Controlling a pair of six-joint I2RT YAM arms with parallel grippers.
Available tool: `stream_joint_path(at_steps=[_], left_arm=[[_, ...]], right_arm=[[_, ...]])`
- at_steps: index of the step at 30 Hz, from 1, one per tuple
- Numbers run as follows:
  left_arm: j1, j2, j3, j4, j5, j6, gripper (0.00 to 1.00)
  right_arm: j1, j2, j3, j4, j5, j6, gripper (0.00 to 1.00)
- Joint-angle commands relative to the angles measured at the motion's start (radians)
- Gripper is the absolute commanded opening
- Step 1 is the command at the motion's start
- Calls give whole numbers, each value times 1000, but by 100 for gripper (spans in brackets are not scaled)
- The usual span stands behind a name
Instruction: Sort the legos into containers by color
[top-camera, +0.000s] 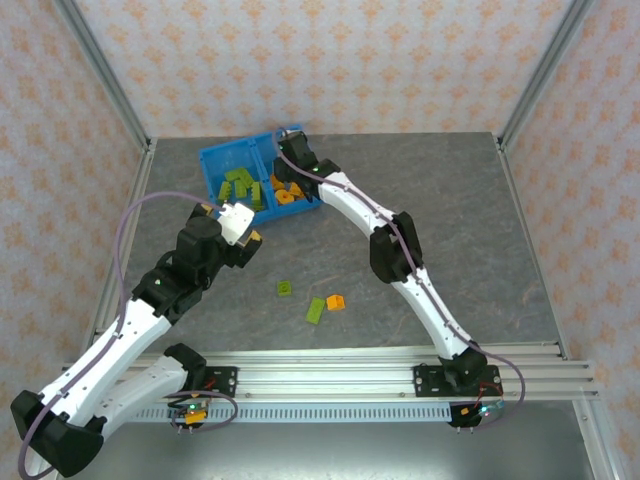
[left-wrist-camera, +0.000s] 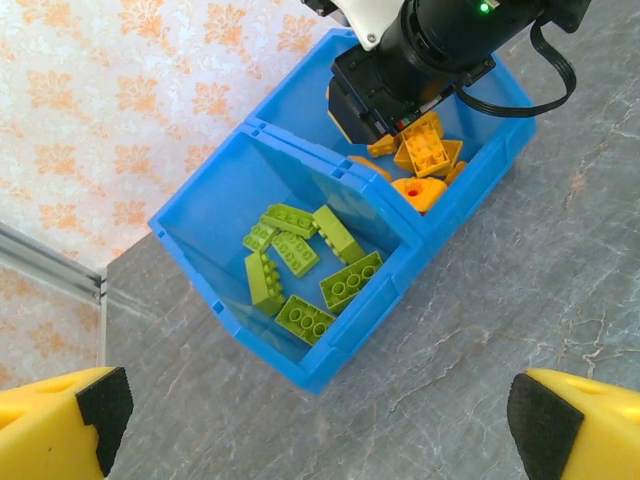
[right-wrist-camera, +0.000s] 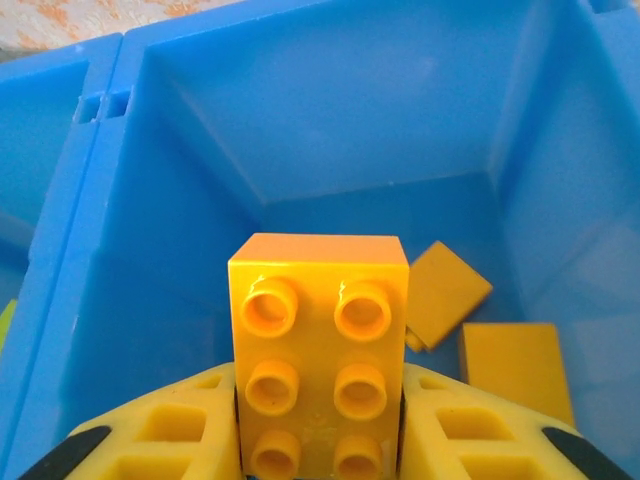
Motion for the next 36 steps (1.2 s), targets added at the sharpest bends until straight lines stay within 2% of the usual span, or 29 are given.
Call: stream_joint_path(at_steps=[1,7,16,18,22,26,28,29,33,36], left_arm=[[5,-8,-3,14,-39,-9,100],[9,-17,-14,34,-34,-14,100],[20,-15,-27,55,-23,-24,100],[25,-12,-33,66,-36,-41,100],[58,15,-20,70,-84,-127,100],[97,42,45,15,-105,-338,100],[98,52,107,-54,-90,-455,100],[98,61,147,-105,-79,-558,100],[97,97,190,-235,35,-844,100],[88,137,141,-252,163,-1024,99]], right_arm=[[-10,27,69,-55,1,10,37],[-11,-16,71,-55,-44,16,48],[-11,-192,16,-94,-95,5,49],[-11,-268,-35,-108,-100,-3,50],[-11,-474,-253,-93,-138,-30,53],[-10,-744,-575,-59,-246,-65,59],[-11,-884,-741,-62,-293,-30,62],[-8,-972,-835,-46,-317,1,63],[4,-1256,-1179,14,-409,82,72],[17,-1389,-1333,-36,-444,93,78]])
